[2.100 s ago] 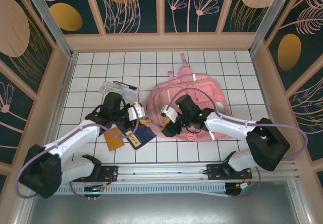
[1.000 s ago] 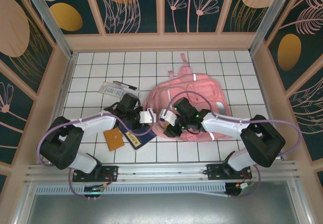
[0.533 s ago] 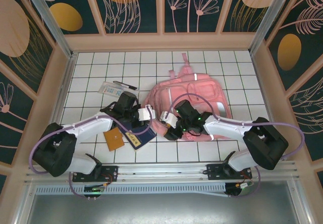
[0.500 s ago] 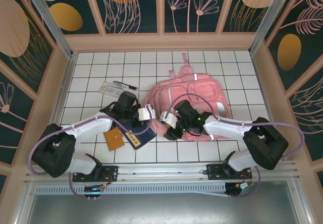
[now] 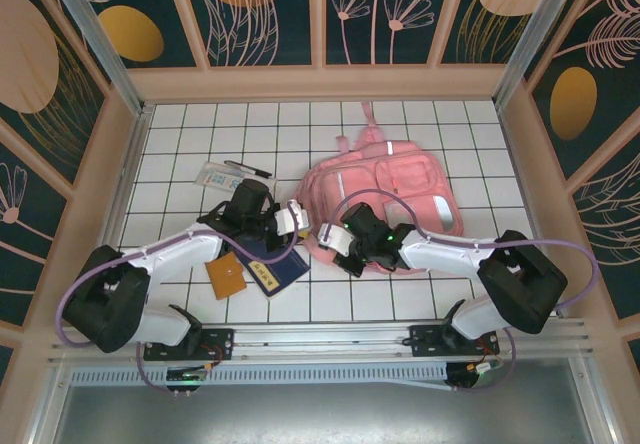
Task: Pack books, pencil case, and school supplies into a backpack
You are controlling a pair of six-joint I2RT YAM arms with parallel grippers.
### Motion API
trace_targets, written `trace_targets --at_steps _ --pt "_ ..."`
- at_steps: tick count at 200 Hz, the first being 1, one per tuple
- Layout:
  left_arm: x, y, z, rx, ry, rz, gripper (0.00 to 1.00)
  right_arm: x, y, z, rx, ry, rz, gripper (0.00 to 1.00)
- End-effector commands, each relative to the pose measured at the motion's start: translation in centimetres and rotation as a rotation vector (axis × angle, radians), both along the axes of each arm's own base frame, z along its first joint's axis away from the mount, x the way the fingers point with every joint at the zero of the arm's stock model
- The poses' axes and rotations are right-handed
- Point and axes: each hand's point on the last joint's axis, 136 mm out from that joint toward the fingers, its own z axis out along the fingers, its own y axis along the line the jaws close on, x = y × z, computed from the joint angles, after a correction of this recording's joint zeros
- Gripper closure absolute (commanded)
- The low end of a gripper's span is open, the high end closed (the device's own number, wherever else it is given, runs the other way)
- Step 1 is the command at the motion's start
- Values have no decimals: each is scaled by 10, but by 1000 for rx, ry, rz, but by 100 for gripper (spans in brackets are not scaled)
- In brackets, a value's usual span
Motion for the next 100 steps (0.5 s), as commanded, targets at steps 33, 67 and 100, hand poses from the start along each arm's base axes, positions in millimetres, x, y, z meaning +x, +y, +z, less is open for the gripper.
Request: trace_targets --at_steps 33,67,100 --pt "-4 -6 -8 40 -37 -137 100 0 -10 -2 -46 -31 24 100" --pt "19 16 -9 143 -209 -57 100 -5 -21 -4 -61 -67 36 100" --pt "53 43 20 135 -396 44 100 -18 -37 -11 -91 -104 118 100"
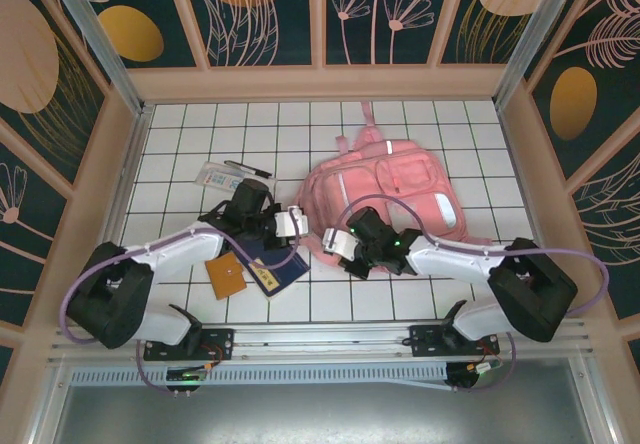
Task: Pack books, pencil case, and school supplies into a backpack
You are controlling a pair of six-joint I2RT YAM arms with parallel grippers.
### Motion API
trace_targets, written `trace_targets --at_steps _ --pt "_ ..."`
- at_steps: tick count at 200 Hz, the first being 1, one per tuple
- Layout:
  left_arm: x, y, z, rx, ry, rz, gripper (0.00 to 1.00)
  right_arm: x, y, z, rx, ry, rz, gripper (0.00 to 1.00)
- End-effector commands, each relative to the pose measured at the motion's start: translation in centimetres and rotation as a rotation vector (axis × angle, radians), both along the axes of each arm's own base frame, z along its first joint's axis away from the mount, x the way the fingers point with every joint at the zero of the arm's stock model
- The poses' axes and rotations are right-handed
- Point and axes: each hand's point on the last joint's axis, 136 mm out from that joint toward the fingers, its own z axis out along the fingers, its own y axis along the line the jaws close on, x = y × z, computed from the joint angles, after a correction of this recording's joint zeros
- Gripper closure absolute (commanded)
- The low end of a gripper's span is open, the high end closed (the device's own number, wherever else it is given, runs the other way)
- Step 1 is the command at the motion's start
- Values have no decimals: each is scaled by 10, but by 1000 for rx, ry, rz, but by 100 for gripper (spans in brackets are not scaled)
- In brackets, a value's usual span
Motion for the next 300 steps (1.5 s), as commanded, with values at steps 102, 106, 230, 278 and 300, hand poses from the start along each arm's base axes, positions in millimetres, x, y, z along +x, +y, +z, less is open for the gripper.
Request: trace_targets --at_steps 102,106,230,278,300 --pt "34 -14 63 -37 -371 -109 100 9 -85 11 -207 41 -67 69" --pt "30 -18 67 -58 -364 -115 100 11 -79 21 -163 43 -69 60" --pt "25 -54 84 -173 -272 -63 100 24 6 48 194 178 22 89" --pt "45 -28 69 -53 -340 -35 100 18 -51 32 -44 91 -5 100" --pt "59 -9 63 -49 -342 0 100 9 -80 19 -174 91 2 100"
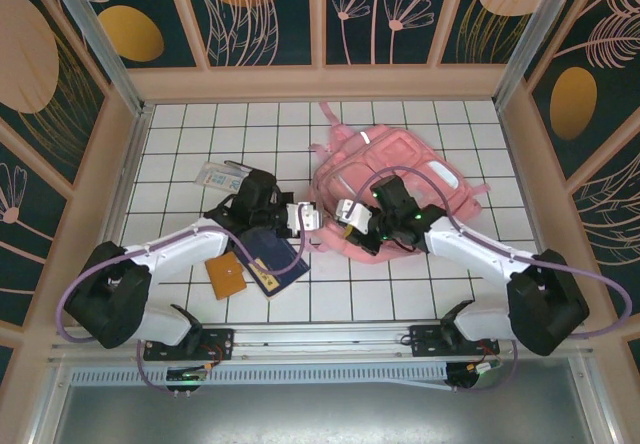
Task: Pack books, pencil case, and school supplies into a backpack
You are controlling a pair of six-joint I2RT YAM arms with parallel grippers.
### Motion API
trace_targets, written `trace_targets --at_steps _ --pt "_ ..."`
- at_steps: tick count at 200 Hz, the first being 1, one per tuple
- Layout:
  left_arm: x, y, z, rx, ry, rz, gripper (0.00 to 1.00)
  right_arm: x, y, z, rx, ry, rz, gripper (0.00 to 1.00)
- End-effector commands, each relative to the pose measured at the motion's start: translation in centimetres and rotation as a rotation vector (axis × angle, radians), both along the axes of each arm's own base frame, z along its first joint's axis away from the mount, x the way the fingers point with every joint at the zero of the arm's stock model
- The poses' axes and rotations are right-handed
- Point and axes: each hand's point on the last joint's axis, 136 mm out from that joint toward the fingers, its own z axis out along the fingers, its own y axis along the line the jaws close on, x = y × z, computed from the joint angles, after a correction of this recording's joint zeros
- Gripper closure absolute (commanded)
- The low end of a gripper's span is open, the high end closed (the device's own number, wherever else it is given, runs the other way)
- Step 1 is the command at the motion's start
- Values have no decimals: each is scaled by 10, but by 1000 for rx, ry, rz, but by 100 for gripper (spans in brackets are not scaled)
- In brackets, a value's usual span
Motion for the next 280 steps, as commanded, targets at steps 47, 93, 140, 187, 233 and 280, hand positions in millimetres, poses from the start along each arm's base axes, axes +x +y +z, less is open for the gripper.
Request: trace_targets --at_steps 47,93,140,187,233,280 --pt "13 0 4 -61 -77 -34 100 -9 -81 -28 -398 -75 -21 93" --pt "-25 -32 -8 -68 36 -159 100 -21 -45 27 -150 -202 166 100" --pt "-35 -44 10 -108 281 -176 42 -39 -63 16 -216 -298 267 93" --pt "18 -55 -4 -209 1063 544 57 -33 -45 50 66 -151 -39 44" --pt "-18 -63 1 -223 1113 725 49 13 -85 127 409 -326 -599 1" --pt "-32 -106 -17 -54 1059 843 49 46 -180 149 531 -321 -1269 1"
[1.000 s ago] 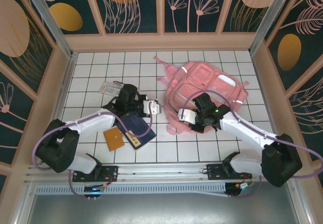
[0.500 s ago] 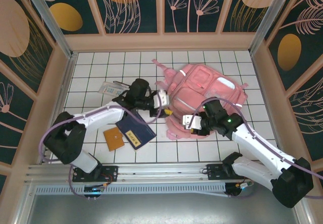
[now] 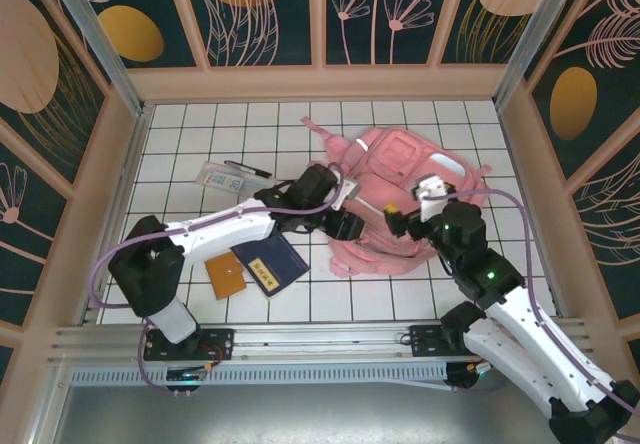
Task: Pack books, pencil case, and school supplies into a backpack
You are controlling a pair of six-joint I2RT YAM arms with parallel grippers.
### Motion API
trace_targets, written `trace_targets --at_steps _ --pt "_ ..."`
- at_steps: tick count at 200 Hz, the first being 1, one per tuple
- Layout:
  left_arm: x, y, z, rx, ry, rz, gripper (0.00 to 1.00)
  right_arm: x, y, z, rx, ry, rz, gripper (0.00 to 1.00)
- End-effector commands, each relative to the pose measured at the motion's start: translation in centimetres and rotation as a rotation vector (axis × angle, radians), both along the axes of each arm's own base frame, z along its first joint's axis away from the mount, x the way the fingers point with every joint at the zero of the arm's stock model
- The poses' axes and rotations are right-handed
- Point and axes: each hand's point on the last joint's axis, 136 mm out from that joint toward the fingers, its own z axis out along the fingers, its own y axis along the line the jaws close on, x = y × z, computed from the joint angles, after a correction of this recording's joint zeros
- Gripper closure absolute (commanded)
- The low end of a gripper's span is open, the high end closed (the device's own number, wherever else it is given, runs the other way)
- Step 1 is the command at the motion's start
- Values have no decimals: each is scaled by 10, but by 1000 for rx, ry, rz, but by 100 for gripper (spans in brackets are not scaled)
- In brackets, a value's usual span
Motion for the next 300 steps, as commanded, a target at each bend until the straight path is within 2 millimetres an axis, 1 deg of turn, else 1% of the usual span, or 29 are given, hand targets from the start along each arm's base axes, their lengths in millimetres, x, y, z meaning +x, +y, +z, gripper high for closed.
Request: trace_targets --at_steps 1,20,34,44,60,93,126,156,174,182,199,217,229,239,244,249,259,272,282,288,300 --pt "1 -7 -16 150 26 95 49 16 -44 16 191 6 -312 1" --pt "4 -9 -32 291 -8 106 47 21 -44 3 179 77 -319 1" --pt "5 -9 -42 365 -15 100 47 23 -42 -4 178 108 -303 1" --pt "6 -6 -50 416 -9 102 47 24 -40 -4 184 117 -284 2" --pt "6 -3 -58 461 1 99 47 26 -39 0 196 122 -258 2" --pt "-3 -6 -72 496 42 48 47 29 -36 4 199 141 -203 1" --pt "-10 -21 -80 494 64 -14 49 31 -31 4 215 151 -175 2" --pt "-19 -27 -82 494 88 -86 49 29 -26 -1 218 176 -138 2" --pt "-26 -25 -83 495 108 -118 49 27 -24 -8 200 199 -122 2" --pt "-27 -21 -84 513 113 -117 49 26 -20 -10 202 212 -98 2" --pt "-27 -12 -92 566 119 -104 51 24 -19 -13 201 223 -89 2" --pt "-31 -13 -91 558 129 -123 52 23 -17 -16 204 232 -79 2" --pt "-29 -14 -89 553 123 -122 53 23 -16 -17 208 235 -73 2" --pt "-28 -17 -86 542 118 -130 56 23 -14 -17 211 237 -68 3" --pt "-28 -19 -86 541 115 -137 57 24 -15 -17 212 238 -70 3" --pt "-30 -14 -88 565 125 -142 57 23 -14 -17 213 241 -67 3" --pt "-29 -13 -91 577 118 -153 61 23 -13 -18 216 247 -60 3" --pt "-26 -12 -95 596 101 -163 73 22 -10 -19 220 257 -46 3" --pt "-23 -13 -94 602 88 -167 82 20 -8 -19 224 263 -33 3" --pt "-22 -15 -91 595 79 -168 87 19 -7 -19 222 264 -23 3" --pt "-18 -21 -80 565 58 -165 94 16 -2 -19 201 251 22 3"
